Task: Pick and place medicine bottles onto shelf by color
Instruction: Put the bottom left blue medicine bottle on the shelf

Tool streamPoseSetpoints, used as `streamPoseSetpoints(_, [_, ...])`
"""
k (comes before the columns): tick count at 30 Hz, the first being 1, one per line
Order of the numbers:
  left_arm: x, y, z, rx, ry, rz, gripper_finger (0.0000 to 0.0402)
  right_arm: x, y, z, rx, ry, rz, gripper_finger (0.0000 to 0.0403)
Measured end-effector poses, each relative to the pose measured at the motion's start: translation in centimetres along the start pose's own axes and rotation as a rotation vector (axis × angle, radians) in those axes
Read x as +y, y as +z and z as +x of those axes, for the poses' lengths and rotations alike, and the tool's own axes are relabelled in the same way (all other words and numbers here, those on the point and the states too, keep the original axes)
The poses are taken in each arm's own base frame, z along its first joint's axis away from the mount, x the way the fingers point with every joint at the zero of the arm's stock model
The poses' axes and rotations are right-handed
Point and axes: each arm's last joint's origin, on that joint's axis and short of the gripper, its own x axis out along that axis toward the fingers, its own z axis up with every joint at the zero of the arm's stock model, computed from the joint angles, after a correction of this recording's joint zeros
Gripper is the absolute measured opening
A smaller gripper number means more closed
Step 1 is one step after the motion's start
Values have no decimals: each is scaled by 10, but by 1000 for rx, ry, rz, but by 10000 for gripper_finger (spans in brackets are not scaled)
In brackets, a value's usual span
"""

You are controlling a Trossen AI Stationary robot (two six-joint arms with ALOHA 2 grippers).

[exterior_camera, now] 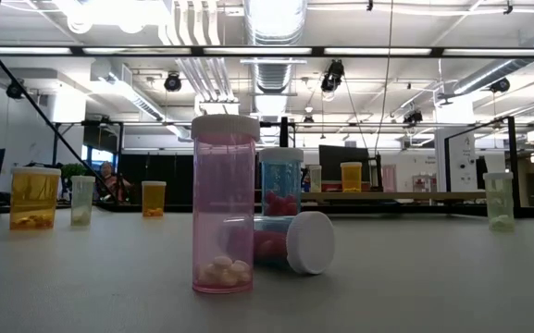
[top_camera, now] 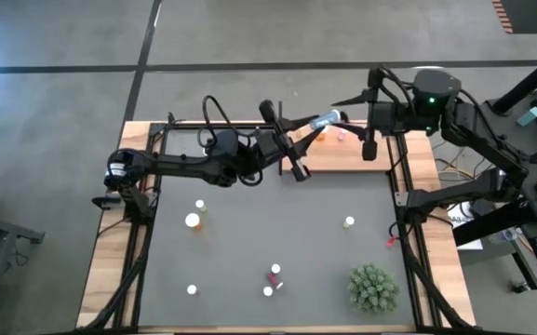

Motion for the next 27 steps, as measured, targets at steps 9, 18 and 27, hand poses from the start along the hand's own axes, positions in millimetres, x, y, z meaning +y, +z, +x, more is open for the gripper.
streamPoseSetpoints(9, [1,-1,0,1,3,-47,82,-2,10,-5,-144,61,-11,175])
streamPoseSetpoints(18, [3,1,1,-23,5,-55,82,-2,14,-8,-191,98,9,155])
streamPoseSetpoints(27, [2,4,1,-69,-64,-128,82,-2,12,-1,-175,113,77,153])
